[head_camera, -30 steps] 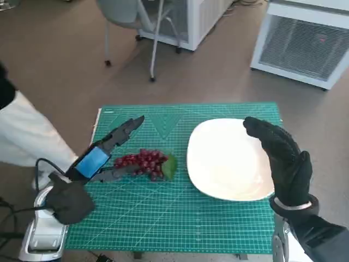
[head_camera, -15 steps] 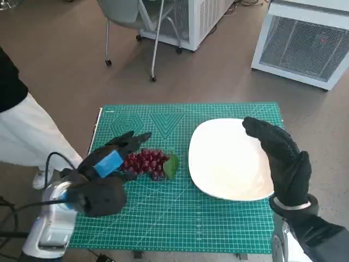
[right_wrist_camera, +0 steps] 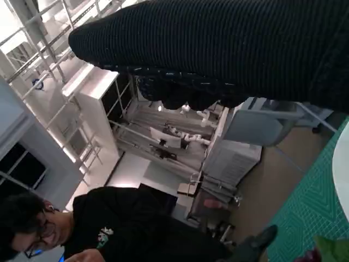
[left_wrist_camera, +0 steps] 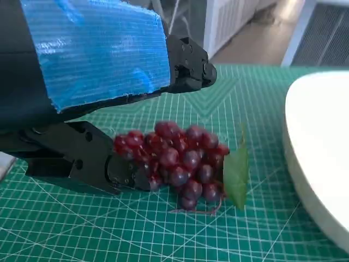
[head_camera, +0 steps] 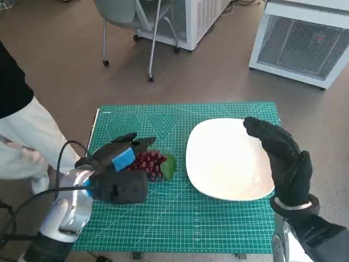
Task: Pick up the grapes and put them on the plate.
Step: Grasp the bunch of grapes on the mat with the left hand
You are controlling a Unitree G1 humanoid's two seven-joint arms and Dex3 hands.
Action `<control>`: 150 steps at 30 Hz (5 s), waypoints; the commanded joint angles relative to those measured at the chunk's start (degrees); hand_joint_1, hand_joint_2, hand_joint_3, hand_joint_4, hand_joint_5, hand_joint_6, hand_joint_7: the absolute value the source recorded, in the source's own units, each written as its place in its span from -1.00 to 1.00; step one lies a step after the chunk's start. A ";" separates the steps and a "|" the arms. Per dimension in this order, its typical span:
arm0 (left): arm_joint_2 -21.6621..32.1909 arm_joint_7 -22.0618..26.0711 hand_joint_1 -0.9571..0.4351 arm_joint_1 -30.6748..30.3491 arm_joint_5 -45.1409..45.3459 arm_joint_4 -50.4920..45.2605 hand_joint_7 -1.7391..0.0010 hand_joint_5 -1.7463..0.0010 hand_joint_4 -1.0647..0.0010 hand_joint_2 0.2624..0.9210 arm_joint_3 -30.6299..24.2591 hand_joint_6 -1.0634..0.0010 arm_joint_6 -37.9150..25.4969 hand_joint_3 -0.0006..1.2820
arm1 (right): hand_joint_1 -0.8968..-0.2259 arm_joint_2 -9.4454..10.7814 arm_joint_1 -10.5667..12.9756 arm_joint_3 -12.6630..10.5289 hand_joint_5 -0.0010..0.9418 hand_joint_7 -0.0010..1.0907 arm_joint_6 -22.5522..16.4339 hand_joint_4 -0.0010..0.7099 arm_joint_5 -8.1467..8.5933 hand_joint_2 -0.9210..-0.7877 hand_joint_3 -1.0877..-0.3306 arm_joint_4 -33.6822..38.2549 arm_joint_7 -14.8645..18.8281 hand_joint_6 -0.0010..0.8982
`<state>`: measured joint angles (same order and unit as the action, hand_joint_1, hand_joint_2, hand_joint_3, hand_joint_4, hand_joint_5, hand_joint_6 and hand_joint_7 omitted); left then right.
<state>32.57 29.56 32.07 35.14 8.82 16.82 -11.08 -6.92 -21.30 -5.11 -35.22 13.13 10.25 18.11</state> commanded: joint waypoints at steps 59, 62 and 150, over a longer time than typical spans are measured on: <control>-19.40 -12.23 0.39 29.73 4.66 67.04 1.00 0.98 0.90 0.71 15.44 0.63 1.66 -0.99 | 0.10 -1.35 0.93 -1.62 -0.98 0.17 0.10 0.04 -1.74 -1.00 0.23 0.90 -0.56 -0.97; -19.52 -11.91 0.37 29.51 4.94 67.55 1.00 0.98 0.87 0.71 16.05 0.63 1.73 -0.99 | 0.10 -1.35 0.90 -1.67 -0.98 0.17 0.21 0.04 -1.57 -1.00 0.23 0.93 -0.53 -0.96; -19.75 -19.40 0.90 25.23 9.68 68.82 0.91 -0.87 0.25 0.43 21.56 -0.07 4.05 0.06 | 0.11 -1.32 0.28 -1.45 -0.98 0.12 1.33 0.08 -0.20 -1.00 0.29 0.58 -0.05 -0.91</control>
<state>12.95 8.50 60.24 44.73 76.17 38.10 -6.69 -7.93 -21.40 -6.55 -34.65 12.74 10.34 17.69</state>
